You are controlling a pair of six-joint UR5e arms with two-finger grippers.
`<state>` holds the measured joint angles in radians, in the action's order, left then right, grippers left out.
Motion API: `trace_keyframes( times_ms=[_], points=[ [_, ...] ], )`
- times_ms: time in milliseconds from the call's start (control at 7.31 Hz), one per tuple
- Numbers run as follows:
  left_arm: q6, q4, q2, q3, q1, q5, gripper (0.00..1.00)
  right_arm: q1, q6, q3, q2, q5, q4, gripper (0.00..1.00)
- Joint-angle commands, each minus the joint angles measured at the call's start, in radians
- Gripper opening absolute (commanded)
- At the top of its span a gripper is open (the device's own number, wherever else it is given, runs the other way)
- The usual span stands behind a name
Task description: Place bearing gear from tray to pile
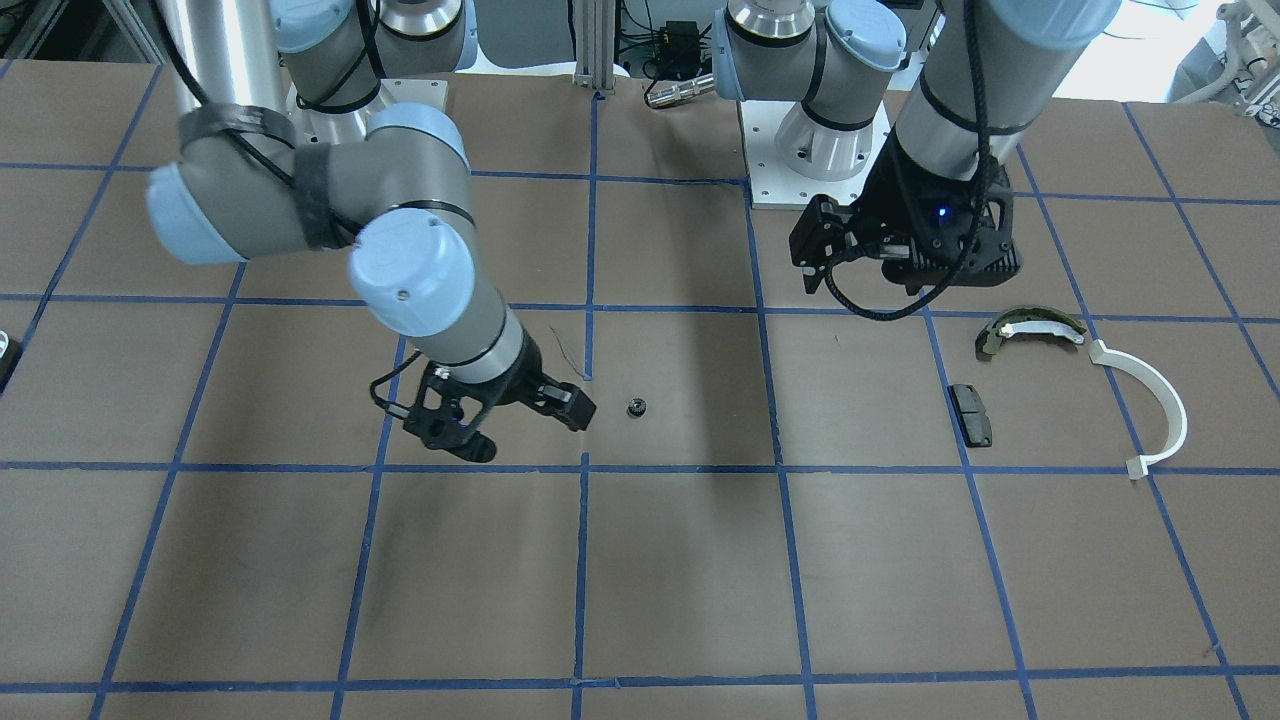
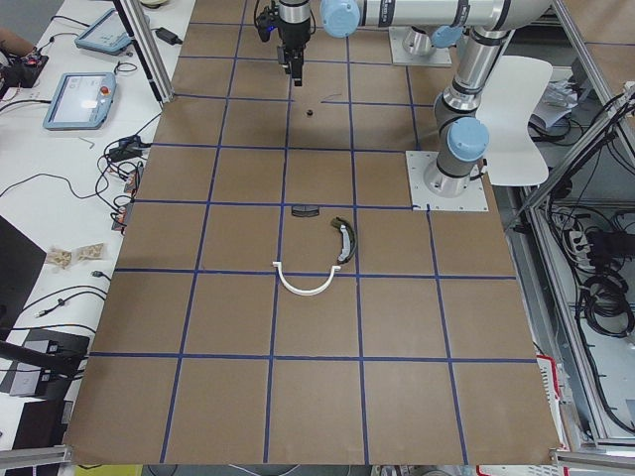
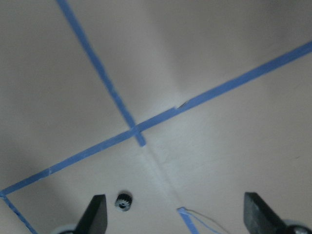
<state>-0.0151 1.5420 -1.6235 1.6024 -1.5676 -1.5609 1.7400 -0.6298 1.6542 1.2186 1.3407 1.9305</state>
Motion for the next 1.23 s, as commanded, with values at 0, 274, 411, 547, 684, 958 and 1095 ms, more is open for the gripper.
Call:
trace_keyframes(
  times_ms=[0,274,411,547,684,958,1095],
  points=[
    [-0.028,-0.127,-0.054,0.135,-0.055,-0.001,1.00,-0.164,0.197,0.004,0.041,0.107,-0.047,1.00],
    [-0.173,-0.381,-0.123,0.249,-0.144,0.001,1.00,-0.320,0.371,0.006,0.048,0.120,-0.062,1.00],
    [-0.231,-0.478,-0.162,0.276,-0.194,0.001,1.00,-0.420,0.497,0.003,0.070,0.148,-0.112,1.00],
    [-0.297,-0.526,-0.214,0.283,-0.228,0.001,1.00,-0.510,0.604,0.004,0.073,0.167,-0.134,1.00],
    [-0.308,-0.572,-0.269,0.284,-0.265,0.001,1.00,-0.593,0.759,0.003,0.073,0.173,-0.133,1.00],
    [-0.344,-0.650,-0.331,0.297,-0.322,-0.002,1.00,-0.683,0.939,-0.002,0.073,0.225,-0.117,1.00],
    [-0.342,-0.678,-0.349,0.306,-0.324,-0.004,1.00,-0.739,1.037,-0.002,0.067,0.238,-0.085,1.00]
  ],
)
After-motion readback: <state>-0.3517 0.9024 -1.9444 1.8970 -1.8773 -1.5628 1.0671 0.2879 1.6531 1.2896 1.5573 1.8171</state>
